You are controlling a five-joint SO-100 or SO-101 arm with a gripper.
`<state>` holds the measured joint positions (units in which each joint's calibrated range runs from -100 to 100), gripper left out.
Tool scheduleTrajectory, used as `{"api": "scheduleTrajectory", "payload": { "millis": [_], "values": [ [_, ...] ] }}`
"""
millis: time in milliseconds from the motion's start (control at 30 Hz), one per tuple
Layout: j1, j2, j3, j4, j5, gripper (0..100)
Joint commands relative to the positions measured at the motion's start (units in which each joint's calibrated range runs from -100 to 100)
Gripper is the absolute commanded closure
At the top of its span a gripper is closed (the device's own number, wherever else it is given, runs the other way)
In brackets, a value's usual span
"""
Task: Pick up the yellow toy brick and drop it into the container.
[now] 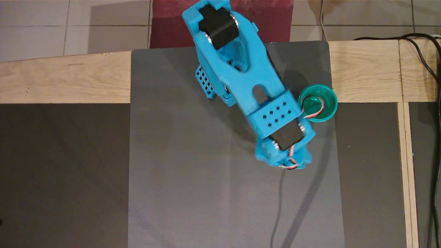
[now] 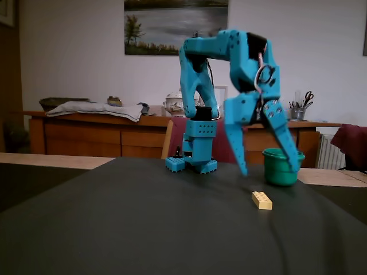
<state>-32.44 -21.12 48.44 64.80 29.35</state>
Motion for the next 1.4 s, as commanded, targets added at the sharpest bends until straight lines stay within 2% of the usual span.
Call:
{"api": "scheduleTrajectory", "payload": {
  "millis": [0, 467, 700, 1200, 1367],
  "values": [
    [1.61, -0.13, 2.1, -3.1, 0.97, 71],
    [-1.72, -0.21, 11.85, -11.72, 1.7, 71],
    [-5.82, -0.21, 14.47, -17.05, -1.12, 71],
    [-5.35, -0.21, 14.11, -17.49, -0.91, 71],
    [-5.35, -0.29, 14.11, -17.49, 0.97, 71]
  ]
}}
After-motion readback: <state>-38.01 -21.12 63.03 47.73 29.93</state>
